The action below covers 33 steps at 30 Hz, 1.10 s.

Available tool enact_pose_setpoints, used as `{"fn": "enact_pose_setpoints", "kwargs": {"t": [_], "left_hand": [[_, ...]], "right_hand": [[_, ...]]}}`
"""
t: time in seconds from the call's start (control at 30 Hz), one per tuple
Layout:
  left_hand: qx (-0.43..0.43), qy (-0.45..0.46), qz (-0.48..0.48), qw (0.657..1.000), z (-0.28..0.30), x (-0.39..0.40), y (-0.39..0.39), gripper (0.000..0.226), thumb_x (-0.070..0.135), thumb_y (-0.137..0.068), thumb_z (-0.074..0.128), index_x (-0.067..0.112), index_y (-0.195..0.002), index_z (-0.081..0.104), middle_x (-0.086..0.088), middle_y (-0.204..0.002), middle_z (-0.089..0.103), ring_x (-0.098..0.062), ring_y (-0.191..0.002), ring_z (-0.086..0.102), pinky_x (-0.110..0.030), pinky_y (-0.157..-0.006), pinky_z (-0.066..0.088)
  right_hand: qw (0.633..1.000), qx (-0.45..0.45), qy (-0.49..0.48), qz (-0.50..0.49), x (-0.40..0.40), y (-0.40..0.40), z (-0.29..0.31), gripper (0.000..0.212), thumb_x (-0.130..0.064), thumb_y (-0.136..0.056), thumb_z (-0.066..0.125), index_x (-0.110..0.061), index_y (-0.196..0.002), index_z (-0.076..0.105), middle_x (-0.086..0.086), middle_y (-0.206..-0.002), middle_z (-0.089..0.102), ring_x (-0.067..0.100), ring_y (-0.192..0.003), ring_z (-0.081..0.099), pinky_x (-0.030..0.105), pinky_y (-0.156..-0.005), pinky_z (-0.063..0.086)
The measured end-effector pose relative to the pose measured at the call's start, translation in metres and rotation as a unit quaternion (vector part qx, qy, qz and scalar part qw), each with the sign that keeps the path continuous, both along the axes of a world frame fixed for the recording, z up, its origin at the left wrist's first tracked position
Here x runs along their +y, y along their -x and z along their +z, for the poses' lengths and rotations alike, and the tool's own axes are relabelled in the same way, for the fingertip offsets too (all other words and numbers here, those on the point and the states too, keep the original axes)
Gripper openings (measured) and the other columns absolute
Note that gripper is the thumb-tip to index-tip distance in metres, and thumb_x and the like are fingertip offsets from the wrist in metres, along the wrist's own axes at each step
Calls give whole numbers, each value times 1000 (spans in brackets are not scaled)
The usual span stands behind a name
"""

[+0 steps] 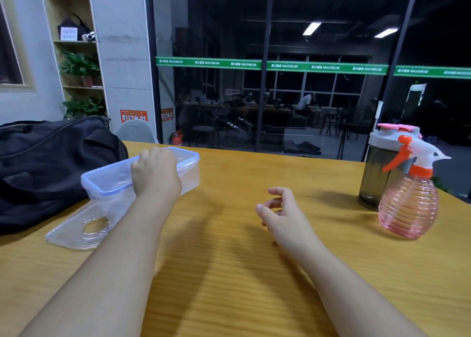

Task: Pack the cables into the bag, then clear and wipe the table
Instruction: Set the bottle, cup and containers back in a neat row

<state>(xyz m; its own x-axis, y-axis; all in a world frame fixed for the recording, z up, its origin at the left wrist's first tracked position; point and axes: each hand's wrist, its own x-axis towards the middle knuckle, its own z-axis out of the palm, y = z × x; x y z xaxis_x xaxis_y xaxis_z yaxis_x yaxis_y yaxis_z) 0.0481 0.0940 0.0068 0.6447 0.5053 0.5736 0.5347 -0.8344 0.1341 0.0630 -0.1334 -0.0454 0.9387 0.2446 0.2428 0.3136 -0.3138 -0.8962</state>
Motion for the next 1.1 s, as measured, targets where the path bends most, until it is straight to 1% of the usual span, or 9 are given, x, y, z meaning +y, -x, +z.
{"fn": "enact_pose_setpoints", "kwargs": {"t": [0.23, 0.33, 0.43, 0.57, 0.67, 0.77, 0.87, 1.0, 1.1], "left_hand": [[-74, -36, -139, 987, 4, -25, -1, 32, 7, -77, 60, 18, -107, 59, -5, -107, 56, -26, -104, 47, -34, -83, 36], [-130, -67, -219, 965, 3, -39, -2, 32, 4, -69, 66, 15, -99, 61, -7, -97, 58, -30, -98, 50, -37, -79, 36], [-161, -112, -297, 934, 0, -56, -5, 33, 4, -56, 74, 13, -85, 61, -7, -81, 58, -32, -82, 55, -38, -68, 41], [-164, -101, -394, 899, -8, -77, -7, 28, 11, -58, 65, 14, -85, 58, -2, -81, 56, -28, -79, 54, -41, -66, 45], [-169, -60, -455, 872, -16, -86, -10, 25, 14, -62, 63, 13, -87, 59, 0, -85, 57, -21, -83, 52, -32, -73, 39], [-182, -19, -484, 856, -21, -93, -9, 24, 12, -64, 65, 11, -88, 59, -1, -85, 56, -11, -85, 45, -18, -74, 33], [-163, -40, -494, 853, -28, -97, -11, 26, 7, -62, 69, 9, -86, 58, -3, -83, 56, -11, -85, 41, -15, -76, 29], [-124, -58, -514, 847, -37, -103, -11, 26, 8, -65, 70, 9, -87, 57, -4, -85, 56, -13, -86, 40, -18, -79, 31], [-107, -82, -527, 839, -40, -108, -11, 21, 20, -71, 61, 13, -89, 54, -1, -87, 55, -15, -85, 41, -28, -78, 35]], "right_hand": [[999, 6, -34, -24, -4, -2, 5, 37, -27, -91, 58, -26, -123, 38, -1, -107, 57, 17, -85, 57, 23, -64, 44], [996, -7, -69, -65, -10, -6, 10, 43, -25, -91, 59, -21, -128, 37, 3, -116, 54, 21, -89, 58, 27, -71, 46], [990, -14, -94, -101, -18, -7, 19, 49, -27, -92, 57, -20, -135, 35, 0, -127, 46, 13, -90, 54, 23, -68, 43], [983, -94, -55, -149, -28, -7, 23, 61, -27, -92, 55, -24, -146, 27, -4, -146, 31, 14, -128, 39, 36, -106, 36], [976, -160, -44, -144, -29, -4, 27, 59, -22, -92, 50, -27, -146, 27, -9, -150, 26, 8, -139, 23, 36, -117, 22], [973, -184, -60, -128, -30, -1, 28, 56, -28, -87, 38, -31, -143, 35, -12, -149, 28, 3, -140, 17, 28, -115, 16], [971, -178, -100, -124, -34, 0, 29, 60, -26, -79, 23, -30, -134, 47, -11, -149, 33, 0, -139, 18, 21, -112, 16], [968, -206, -13, -140, -35, 2, 31, 62, -25, -77, 21, -24, -129, 55, -10, -147, 39, 4, -142, 18, 36, -118, 13], [965, -215, 75, -129, -34, 4, 31, 59, -26, -77, 21, -28, -120, 62, -15, -139, 48, 2, -141, 19, 36, -119, 0]]}}
